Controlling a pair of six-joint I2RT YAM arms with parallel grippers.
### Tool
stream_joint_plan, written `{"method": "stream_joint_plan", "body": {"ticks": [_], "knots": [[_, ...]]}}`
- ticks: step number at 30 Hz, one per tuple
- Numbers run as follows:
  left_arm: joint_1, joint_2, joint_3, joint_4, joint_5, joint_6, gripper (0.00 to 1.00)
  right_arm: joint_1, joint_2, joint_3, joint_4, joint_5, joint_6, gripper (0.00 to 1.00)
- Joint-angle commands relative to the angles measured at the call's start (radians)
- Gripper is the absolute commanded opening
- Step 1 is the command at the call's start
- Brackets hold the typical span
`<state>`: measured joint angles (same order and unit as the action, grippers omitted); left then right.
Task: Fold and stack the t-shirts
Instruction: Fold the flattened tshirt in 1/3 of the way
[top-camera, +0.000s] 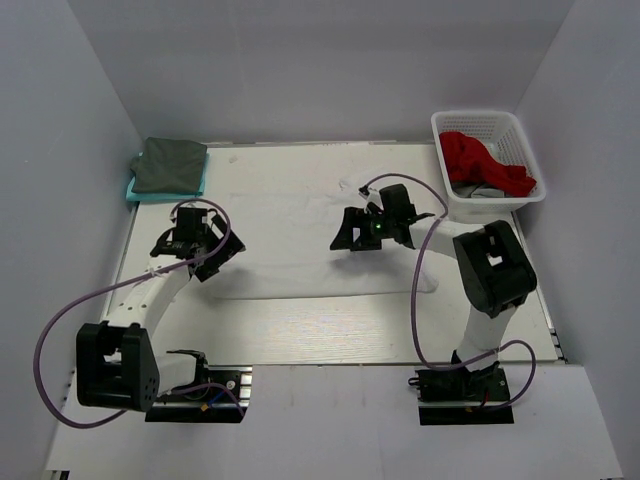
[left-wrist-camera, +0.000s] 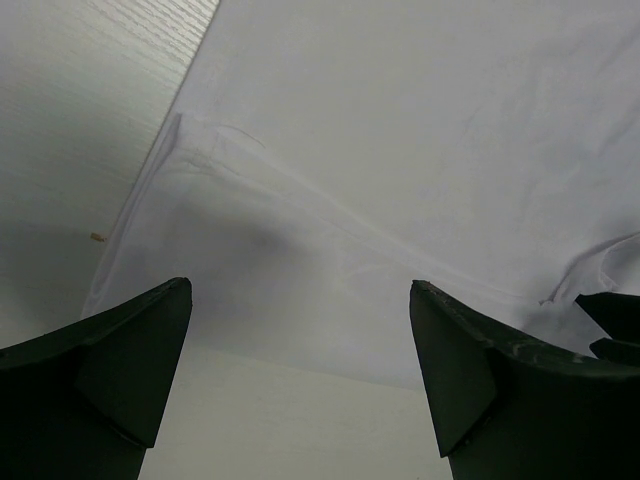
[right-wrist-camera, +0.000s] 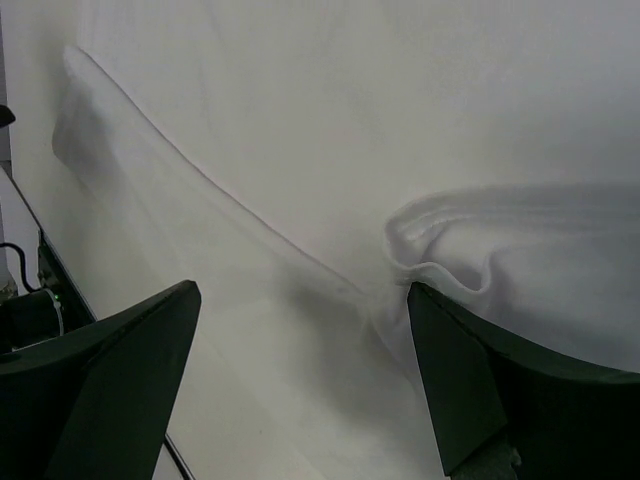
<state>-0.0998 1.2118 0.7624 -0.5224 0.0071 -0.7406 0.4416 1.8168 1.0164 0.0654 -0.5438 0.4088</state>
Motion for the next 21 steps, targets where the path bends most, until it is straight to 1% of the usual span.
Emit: {"method": "stream_joint_plan", "body": {"ticks": [1, 5, 7, 10, 11, 12, 14, 15, 17, 18, 19, 20, 21], "knots": [[0.005, 0.008, 0.046, 0.016, -0.025, 0.004, 1.0, -0.001, 0.053, 0.083, 0.057, -0.028, 0.007, 0.9], [0.005, 0.032, 0.068, 0.025, -0.039, 0.004, 1.0, 0.0, 0.125, 0.128, 0.017, -0.019, 0.005, 0.9], [0.005, 0.064, 0.101, 0.025, -0.064, 0.004, 1.0, 0.002, 0.124, 0.149, -0.022, -0.021, -0.008, 0.9], [0.005, 0.103, 0.155, 0.016, -0.096, 0.014, 1.0, 0.003, 0.055, 0.148, -0.052, 0.008, -0.031, 0.9], [0.005, 0.113, 0.172, 0.016, -0.111, 0.023, 1.0, 0.005, 0.036, 0.151, -0.058, 0.048, -0.041, 0.9], [0.005, 0.127, 0.204, 0.016, -0.111, 0.036, 1.0, -0.001, -0.018, 0.16, -0.064, 0.06, -0.057, 0.9], [0.005, 0.175, 0.241, 0.016, -0.136, 0.037, 1.0, -0.003, -0.052, 0.192, -0.127, 0.106, -0.077, 0.9], [0.005, 0.193, 0.277, 0.016, -0.151, 0.055, 1.0, -0.009, -0.063, 0.224, -0.186, 0.184, -0.09, 0.9], [0.005, 0.236, 0.317, 0.016, -0.205, 0.055, 1.0, -0.015, -0.063, 0.28, -0.225, 0.244, -0.097, 0.9], [0.005, 0.288, 0.34, 0.016, -0.232, 0.066, 1.0, -0.018, -0.057, 0.292, -0.239, 0.322, -0.094, 0.9], [0.005, 0.317, 0.392, 0.016, -0.277, 0.066, 1.0, -0.032, -0.038, 0.338, -0.266, 0.353, -0.085, 0.9], [0.005, 0.348, 0.419, 0.016, -0.288, 0.066, 1.0, -0.034, -0.027, 0.355, -0.277, 0.379, -0.074, 0.9], [0.005, 0.38, 0.481, 0.006, -0.288, 0.066, 1.0, -0.041, -0.016, 0.376, -0.295, 0.443, -0.059, 0.9]]}}
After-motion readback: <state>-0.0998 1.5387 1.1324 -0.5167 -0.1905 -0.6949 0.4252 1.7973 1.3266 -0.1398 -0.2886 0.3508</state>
